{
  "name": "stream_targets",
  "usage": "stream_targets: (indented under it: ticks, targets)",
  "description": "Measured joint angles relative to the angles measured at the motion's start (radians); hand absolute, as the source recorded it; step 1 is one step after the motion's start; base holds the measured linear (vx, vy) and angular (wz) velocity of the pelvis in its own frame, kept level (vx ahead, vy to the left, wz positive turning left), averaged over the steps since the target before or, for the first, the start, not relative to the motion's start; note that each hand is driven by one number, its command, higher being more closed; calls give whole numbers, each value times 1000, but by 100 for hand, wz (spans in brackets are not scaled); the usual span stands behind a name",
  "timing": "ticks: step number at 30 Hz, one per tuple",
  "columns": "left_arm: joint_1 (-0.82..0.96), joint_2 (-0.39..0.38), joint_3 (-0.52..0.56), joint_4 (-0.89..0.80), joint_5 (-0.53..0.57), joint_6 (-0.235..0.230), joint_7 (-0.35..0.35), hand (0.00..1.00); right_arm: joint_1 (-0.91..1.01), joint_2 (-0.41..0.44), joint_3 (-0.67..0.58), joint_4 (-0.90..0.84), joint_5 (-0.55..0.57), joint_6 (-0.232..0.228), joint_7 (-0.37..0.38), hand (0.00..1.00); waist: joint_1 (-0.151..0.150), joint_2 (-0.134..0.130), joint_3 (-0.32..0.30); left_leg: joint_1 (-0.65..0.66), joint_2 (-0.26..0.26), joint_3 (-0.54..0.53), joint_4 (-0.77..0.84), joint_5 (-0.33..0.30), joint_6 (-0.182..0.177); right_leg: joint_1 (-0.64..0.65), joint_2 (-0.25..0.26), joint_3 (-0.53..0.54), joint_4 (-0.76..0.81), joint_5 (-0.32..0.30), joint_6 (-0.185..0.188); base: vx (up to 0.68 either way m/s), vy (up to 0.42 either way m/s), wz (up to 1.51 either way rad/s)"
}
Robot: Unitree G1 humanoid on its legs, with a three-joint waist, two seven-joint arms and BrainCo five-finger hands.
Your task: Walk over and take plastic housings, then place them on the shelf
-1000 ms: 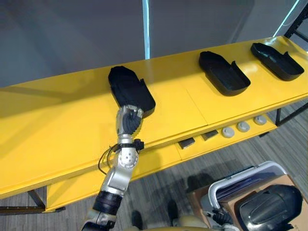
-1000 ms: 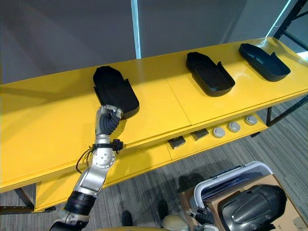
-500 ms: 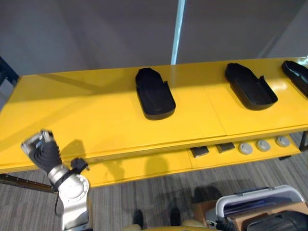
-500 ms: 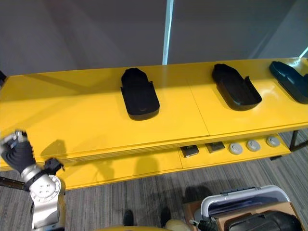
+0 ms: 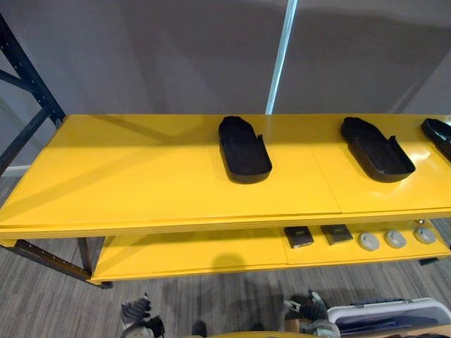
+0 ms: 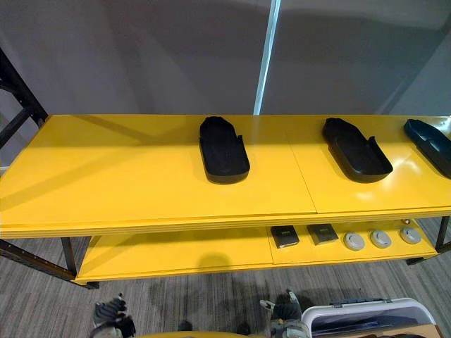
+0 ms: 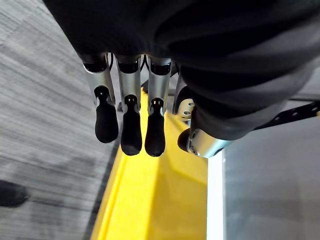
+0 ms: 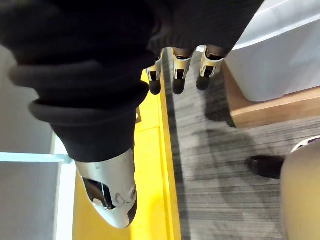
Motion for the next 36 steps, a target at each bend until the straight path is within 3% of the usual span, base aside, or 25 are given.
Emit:
stream_targets:
  ticks: [15, 19, 21, 24, 25, 30, 32, 33, 34, 35, 36]
  targets:
    - [-73, 38, -86, 83, 135, 4, -5, 0, -44, -15, -24, 34, 0, -1, 0, 0, -18, 25, 18, 36, 6, 55, 7, -16, 0, 1, 8, 46, 6, 1, -5, 20, -3, -11]
    - [-71, 38, -104, 83, 137, 8, -20, 0, -52, -18, -22, 27, -1, -1, -1, 0, -12, 26, 46, -5, 22, 66, 160, -110, -8, -14, 12, 99, 44, -16, -9, -27, 8, -28]
    - [-75, 35, -104, 82, 136, 7, -20, 0, -76, -32, -20, 28, -2, -1, -2, 0, -13, 31, 47, -72, 12, -43, 268, -147, -3, -62, 16, 143, 70, -18, -8, -12, -6, -62]
    - [-89, 32, -106, 80, 134, 7, -20, 0, -111, -58, -20, 27, -2, -3, -2, 0, -12, 47, 59, -87, 3, -178, 292, -190, -10, -115, 27, 211, 111, -15, 2, 24, 13, -74]
    - [-106, 33, -114, 81, 134, 7, -20, 0, -118, -66, -23, 27, -2, -4, -2, 0, -16, 52, 67, -81, 2, -169, 291, -207, 2, -128, 29, 232, 129, -17, 9, 17, 107, -61]
    - [-168, 52, -113, 79, 135, 0, -17, 0, -147, -50, -22, 25, -3, 0, -1, 0, -15, 25, 94, -85, -24, -28, 318, -239, 41, -196, 22, 383, 150, 16, 58, -50, 130, -89]
    - [-199, 70, -113, 78, 142, -1, -15, 0, -191, -52, -19, 21, -5, 4, -2, 0, -15, 7, 125, -122, -35, 69, 349, -256, 65, -251, 21, 480, 127, 70, 90, -157, 150, -144]
    - [-212, 79, -114, 77, 149, -1, -13, 0, -202, -52, -13, 12, -6, 7, -3, 0, -21, 2, 133, -145, -33, 113, 371, -266, 77, -274, 20, 487, 94, 125, 95, -226, 123, -156]
    - [-228, 85, -116, 76, 156, 0, -9, 0, -209, -54, 6, -17, -12, 6, -3, 0, -20, 10, 151, -176, 1, 196, 398, -274, 98, -282, 21, 404, 33, 207, 65, -189, 80, -135]
    - [-232, 88, -116, 76, 157, 0, -9, 0, -216, -54, 8, -18, -12, 6, -2, 0, -21, 10, 157, -174, 5, 218, 397, -272, 101, -294, 22, 316, 79, 172, 37, -181, 85, -141]
    - [-230, 89, -114, 74, 166, 0, -9, 0, -211, -57, 6, -14, -12, 8, -2, 0, -19, 18, 165, -149, 19, 272, 378, -266, 109, -307, 20, 150, 200, 64, -3, -84, 61, -99]
